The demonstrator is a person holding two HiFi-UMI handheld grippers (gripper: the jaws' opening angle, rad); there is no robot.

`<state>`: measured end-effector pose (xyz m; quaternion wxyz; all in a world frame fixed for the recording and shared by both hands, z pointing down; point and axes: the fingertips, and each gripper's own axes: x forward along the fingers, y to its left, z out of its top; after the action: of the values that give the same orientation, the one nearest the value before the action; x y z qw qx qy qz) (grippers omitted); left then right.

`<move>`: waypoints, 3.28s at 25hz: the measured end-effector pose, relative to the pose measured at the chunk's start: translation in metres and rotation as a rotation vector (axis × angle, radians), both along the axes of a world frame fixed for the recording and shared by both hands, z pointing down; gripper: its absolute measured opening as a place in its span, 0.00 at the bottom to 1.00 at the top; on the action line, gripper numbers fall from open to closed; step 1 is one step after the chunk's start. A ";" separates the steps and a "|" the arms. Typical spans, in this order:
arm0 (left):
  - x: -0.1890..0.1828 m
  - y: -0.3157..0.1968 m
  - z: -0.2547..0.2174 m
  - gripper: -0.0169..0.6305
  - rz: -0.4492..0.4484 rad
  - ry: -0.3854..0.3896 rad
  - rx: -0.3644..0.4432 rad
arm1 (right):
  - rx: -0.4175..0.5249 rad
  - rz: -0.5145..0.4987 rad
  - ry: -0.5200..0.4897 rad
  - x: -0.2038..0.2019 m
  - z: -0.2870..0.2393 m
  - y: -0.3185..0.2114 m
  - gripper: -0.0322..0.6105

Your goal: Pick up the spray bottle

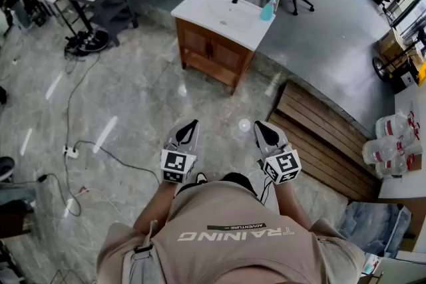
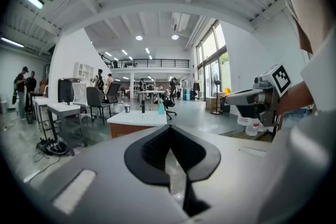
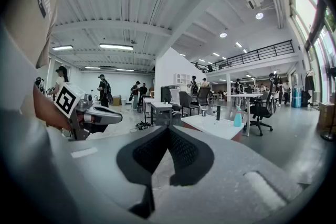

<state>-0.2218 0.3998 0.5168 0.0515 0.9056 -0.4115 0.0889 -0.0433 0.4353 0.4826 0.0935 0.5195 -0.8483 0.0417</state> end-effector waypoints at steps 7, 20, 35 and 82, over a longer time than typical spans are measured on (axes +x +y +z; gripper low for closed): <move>-0.027 0.010 0.027 0.05 -0.003 0.007 -0.059 | 0.003 0.044 -0.006 -0.007 0.004 -0.002 0.05; 0.016 -0.026 0.045 0.05 0.067 0.026 -0.076 | -0.101 0.009 0.072 -0.009 0.037 0.001 0.05; 0.036 -0.138 0.017 0.05 0.018 -0.066 -0.031 | -0.044 -0.039 -0.005 0.027 0.031 -0.149 0.05; 0.070 -0.435 0.002 0.05 0.184 0.061 -0.007 | 0.000 0.097 0.102 0.037 0.003 -0.424 0.05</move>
<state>-0.1514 -0.0349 0.5183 0.0588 0.9417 -0.3245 0.0668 -0.0062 0.0111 0.4853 0.1344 0.5614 -0.8163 0.0198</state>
